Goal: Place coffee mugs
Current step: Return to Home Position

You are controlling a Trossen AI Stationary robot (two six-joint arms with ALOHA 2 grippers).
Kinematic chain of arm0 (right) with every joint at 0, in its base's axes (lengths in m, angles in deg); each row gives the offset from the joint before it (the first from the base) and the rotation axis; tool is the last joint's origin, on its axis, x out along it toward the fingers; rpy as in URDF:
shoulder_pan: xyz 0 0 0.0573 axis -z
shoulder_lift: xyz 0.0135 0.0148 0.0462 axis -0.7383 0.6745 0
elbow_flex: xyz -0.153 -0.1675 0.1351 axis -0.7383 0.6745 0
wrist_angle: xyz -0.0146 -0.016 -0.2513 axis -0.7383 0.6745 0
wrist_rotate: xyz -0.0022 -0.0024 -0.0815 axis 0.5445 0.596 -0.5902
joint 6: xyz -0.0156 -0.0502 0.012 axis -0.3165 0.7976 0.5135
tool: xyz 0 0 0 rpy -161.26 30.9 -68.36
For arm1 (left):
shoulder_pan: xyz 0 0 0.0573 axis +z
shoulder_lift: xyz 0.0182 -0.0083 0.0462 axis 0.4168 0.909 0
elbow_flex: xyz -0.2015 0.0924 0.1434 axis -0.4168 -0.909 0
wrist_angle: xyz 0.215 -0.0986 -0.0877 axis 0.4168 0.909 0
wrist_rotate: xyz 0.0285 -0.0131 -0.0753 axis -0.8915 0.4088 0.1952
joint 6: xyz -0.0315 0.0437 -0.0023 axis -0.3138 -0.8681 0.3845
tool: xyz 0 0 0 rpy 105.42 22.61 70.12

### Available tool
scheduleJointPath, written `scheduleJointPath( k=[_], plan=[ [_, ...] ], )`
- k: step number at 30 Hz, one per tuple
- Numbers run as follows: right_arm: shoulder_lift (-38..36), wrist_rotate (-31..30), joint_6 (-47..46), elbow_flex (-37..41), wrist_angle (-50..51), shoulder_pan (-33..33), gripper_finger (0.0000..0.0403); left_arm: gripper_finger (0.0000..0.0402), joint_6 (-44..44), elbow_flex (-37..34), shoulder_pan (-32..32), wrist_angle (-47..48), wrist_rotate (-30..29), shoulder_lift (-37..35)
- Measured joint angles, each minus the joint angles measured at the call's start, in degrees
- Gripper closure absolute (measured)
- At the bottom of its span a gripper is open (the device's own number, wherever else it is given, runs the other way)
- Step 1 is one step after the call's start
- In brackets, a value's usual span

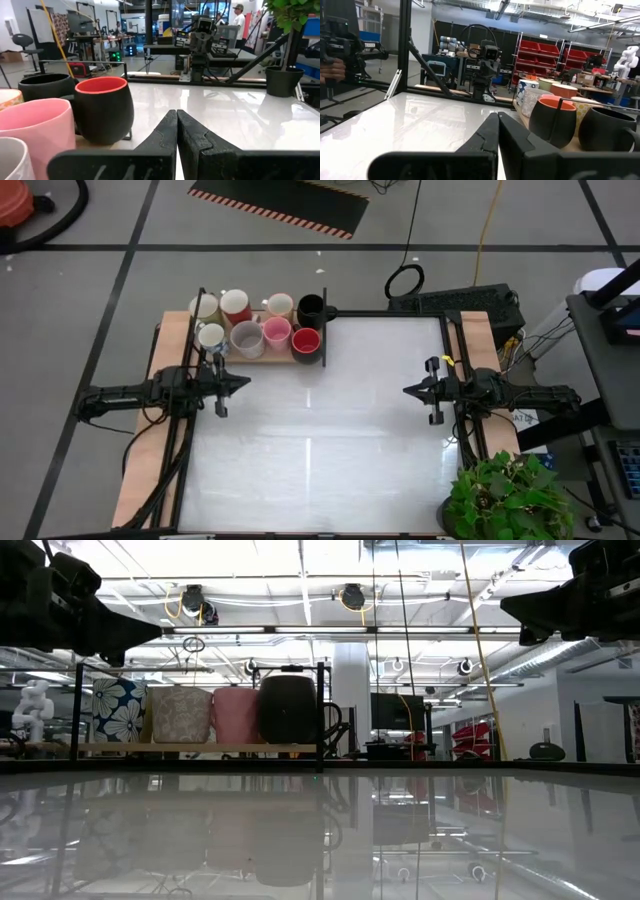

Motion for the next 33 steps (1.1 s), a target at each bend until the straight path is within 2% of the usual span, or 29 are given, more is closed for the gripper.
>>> scheduleJointPath(
  k=[15,21,33],
  plan=[
    [0.0,0.0,0.0,0.0,0.01,0.0,0.0403,0.0397,1.68,0.0,-4.08,-0.04,-0.92,0.0],
    [0.0,0.0,0.0,0.0,0.01,0.0,0.0403,0.0396,-2.12,-0.02,-4.08,-0.59,-1.13,0.0],
    [0.0,0.0,0.0,0.0,0.01,0.0,0.0403,0.0396,-1.85,-0.11,-4.08,-2.17,-1.41,0.0]
  ],
)
